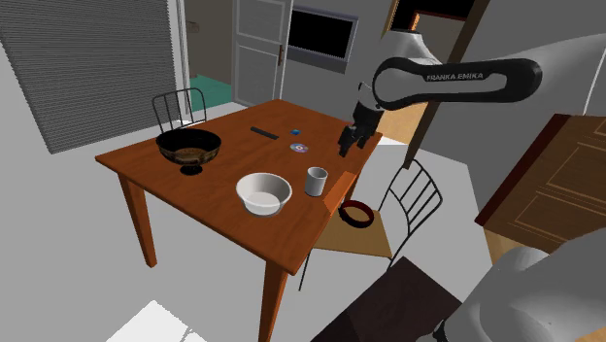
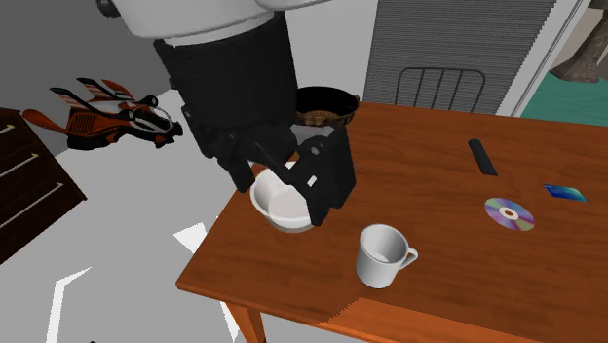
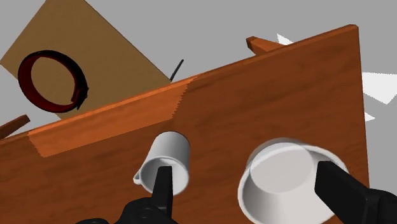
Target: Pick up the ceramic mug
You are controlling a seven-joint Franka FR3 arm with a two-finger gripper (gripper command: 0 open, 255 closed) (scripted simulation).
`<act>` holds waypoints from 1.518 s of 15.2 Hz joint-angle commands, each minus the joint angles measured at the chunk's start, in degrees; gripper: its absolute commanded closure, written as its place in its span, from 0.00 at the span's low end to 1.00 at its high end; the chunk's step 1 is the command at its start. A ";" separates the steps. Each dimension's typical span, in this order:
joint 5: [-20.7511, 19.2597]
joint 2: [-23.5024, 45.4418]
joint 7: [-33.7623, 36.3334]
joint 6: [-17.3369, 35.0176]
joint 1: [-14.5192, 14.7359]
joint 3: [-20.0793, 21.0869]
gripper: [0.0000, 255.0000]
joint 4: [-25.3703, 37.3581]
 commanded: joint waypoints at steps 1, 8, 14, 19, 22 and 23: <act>0.27 4.57 -1.25 2.01 -0.01 -0.70 0.00 1.75; 1.99 19.91 -5.26 6.44 -0.33 -2.02 0.00 9.76; 3.77 33.47 -8.51 7.96 -1.26 -2.16 0.00 19.24; 4.92 45.13 -10.75 7.48 -2.38 -1.74 0.00 29.27; 5.02 46.54 -10.83 8.63 -2.50 -1.65 0.00 29.40; 5.05 46.91 -10.82 9.24 -2.52 -1.63 0.00 29.16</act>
